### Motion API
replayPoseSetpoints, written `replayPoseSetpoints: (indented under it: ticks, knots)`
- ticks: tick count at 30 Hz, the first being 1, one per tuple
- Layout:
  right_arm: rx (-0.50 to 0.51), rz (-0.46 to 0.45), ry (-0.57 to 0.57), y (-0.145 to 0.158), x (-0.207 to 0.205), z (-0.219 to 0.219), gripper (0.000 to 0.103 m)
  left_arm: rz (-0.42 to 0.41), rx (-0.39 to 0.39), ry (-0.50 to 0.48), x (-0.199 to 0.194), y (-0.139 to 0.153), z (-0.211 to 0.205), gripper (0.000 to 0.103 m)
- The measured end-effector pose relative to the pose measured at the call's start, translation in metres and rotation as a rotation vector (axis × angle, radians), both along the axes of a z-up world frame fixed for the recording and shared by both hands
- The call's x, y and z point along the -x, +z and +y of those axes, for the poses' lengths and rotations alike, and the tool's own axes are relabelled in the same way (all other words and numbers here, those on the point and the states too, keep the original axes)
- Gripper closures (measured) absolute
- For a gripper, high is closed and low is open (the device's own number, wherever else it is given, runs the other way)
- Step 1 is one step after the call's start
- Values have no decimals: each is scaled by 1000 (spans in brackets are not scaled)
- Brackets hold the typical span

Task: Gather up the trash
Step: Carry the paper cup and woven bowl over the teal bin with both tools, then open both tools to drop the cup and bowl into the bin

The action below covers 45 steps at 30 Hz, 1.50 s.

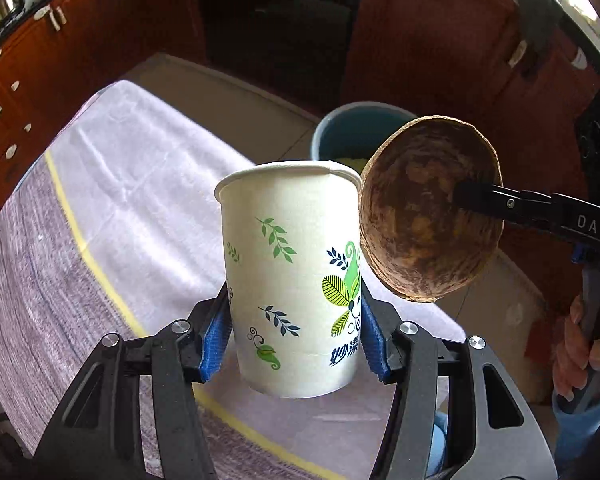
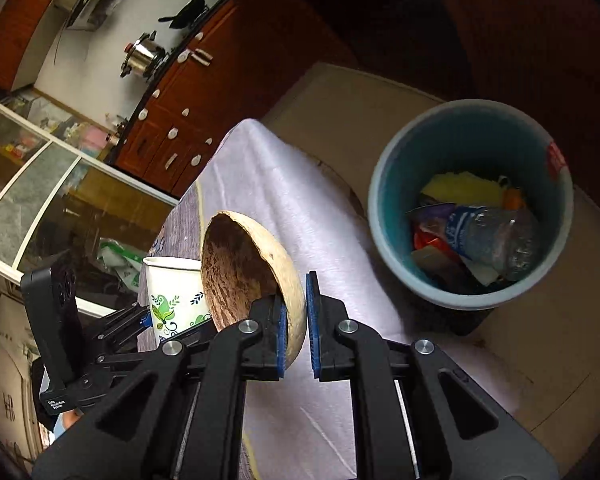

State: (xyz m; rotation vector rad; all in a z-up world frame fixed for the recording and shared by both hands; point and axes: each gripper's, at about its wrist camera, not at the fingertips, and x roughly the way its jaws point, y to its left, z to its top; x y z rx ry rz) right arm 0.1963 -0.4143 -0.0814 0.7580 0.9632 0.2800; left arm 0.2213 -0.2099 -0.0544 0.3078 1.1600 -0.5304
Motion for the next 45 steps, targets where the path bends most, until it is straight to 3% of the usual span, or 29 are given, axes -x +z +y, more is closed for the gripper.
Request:
replayPoseSetpoints:
  ticks: [11, 25, 29, 32, 35, 37, 41, 43, 45]
  knots:
    - [-12, 5, -125, -8, 10, -69, 93, 1, -16, -75, -18, -8, -84, 46]
    - [-8, 104, -238, -49, -2, -123, 93, 90, -5, -91, -44, -58, -144, 46]
    - [10, 138, -264, -59, -11, -131, 92, 125, -13, -75, -54, -73, -151, 43]
    - [21, 159, -280, -67, -19, -134, 89, 136, -33, -67, -53, -78, -150, 30]
    - [16, 173, -296, -73, -25, -135, 77, 119, -59, -67, -54, -79, -150, 27]
    - [26, 173, -295, -75, -28, -133, 55, 117, -70, -63, -52, -79, -147, 24]
    - [44, 175, -275, -76, -32, -129, 43, 135, -68, -47, -54, -81, -139, 21]
    - [47, 179, -279, -76, -30, -129, 30, 140, -65, -41, -48, -79, -139, 18]
    - [54, 186, -280, -74, -27, -126, 28, 128, -61, -40, -42, -76, -135, 12]
